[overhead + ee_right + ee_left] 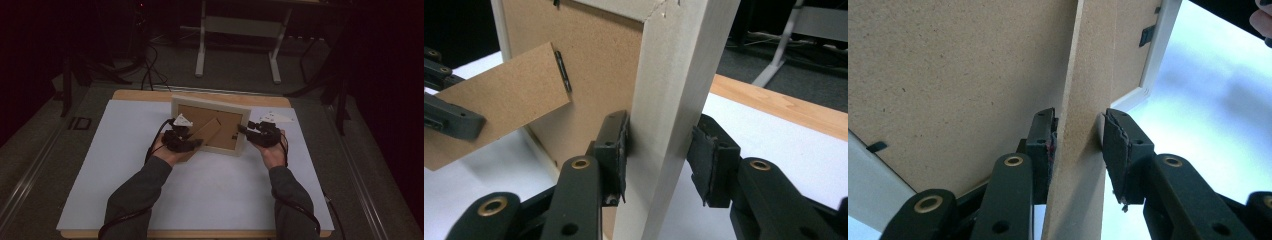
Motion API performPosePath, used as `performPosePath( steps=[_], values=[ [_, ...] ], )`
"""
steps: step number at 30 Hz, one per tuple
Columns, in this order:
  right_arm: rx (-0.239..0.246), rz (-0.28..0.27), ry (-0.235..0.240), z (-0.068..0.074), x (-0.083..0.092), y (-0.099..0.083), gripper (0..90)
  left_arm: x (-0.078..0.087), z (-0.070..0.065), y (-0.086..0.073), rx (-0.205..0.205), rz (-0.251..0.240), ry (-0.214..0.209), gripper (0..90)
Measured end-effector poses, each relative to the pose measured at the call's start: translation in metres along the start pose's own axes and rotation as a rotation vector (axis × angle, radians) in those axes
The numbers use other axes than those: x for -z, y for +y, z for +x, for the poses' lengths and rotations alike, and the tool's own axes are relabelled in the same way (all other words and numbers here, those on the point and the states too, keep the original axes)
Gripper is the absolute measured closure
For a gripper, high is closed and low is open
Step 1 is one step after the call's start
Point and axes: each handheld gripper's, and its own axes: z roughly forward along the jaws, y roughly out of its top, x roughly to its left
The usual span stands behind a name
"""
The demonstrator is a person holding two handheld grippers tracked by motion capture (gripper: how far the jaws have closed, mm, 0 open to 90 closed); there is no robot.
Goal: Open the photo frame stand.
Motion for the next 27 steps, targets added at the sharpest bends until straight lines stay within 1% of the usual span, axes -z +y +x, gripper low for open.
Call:
performPosePath(
  steps=[7, 12, 17, 18, 23, 27],
  values=[
    [0.031, 0.011, -0.029, 0.001, -0.001, 0.004, 60.5, -0.003, 0.000, 0.000, -0.001, -0.005, 0.018, 68.4],
    [0.049, 0.013, -0.045, 0.002, -0.002, 0.006, 60.5, -0.006, 0.001, 0.002, 0.007, -0.004, 0.018, 69.4],
    [0.065, 0.011, -0.061, 0.002, -0.002, 0.007, 60.9, -0.008, -0.001, 0.003, 0.001, -0.005, 0.022, 70.8],
    [0.082, 0.014, -0.070, 0.003, -0.002, 0.007, 61.1, -0.009, -0.002, 0.003, 0.004, -0.006, 0.020, 71.6],
    [0.102, 0.020, -0.077, 0.004, -0.002, 0.009, 61.2, -0.011, -0.003, 0.002, 0.005, -0.006, 0.024, 72.4],
    [0.114, 0.027, -0.086, 0.004, -0.005, 0.011, 61.2, -0.012, -0.005, 0.003, -0.001, -0.008, 0.015, 73.8]
  ],
)
